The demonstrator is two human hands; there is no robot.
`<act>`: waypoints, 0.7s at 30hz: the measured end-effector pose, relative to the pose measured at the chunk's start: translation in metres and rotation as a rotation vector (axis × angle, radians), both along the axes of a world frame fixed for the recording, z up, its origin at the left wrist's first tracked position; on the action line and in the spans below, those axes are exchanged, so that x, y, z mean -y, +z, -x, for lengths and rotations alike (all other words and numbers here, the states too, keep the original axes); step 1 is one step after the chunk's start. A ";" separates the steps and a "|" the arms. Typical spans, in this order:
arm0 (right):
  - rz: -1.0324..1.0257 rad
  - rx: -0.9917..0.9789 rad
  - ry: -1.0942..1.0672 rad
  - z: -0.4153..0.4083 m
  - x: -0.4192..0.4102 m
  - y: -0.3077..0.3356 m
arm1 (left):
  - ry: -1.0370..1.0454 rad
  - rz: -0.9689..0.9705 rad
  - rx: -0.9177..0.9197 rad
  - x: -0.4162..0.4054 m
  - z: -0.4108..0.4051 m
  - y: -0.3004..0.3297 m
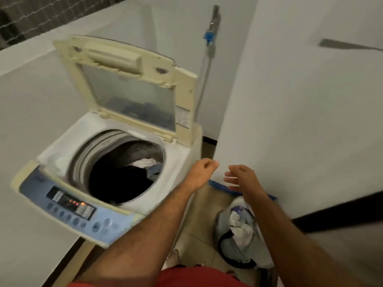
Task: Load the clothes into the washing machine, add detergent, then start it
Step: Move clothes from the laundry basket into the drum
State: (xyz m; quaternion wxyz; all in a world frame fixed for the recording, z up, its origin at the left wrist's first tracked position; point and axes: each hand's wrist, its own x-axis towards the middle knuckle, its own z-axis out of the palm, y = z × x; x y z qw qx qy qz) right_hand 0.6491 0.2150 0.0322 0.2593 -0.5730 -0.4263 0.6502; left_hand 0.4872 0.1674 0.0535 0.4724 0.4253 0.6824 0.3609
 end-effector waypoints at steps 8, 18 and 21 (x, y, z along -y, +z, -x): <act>0.057 0.113 -0.293 -0.179 0.010 -0.025 | -0.242 0.077 -0.100 -0.027 -0.129 -0.044; 0.342 0.204 -0.436 -0.269 0.071 -0.124 | -0.467 0.260 -0.150 -0.021 -0.209 -0.127; 0.408 0.234 -0.418 -0.271 0.074 -0.164 | -0.531 0.289 -0.236 -0.034 -0.218 -0.163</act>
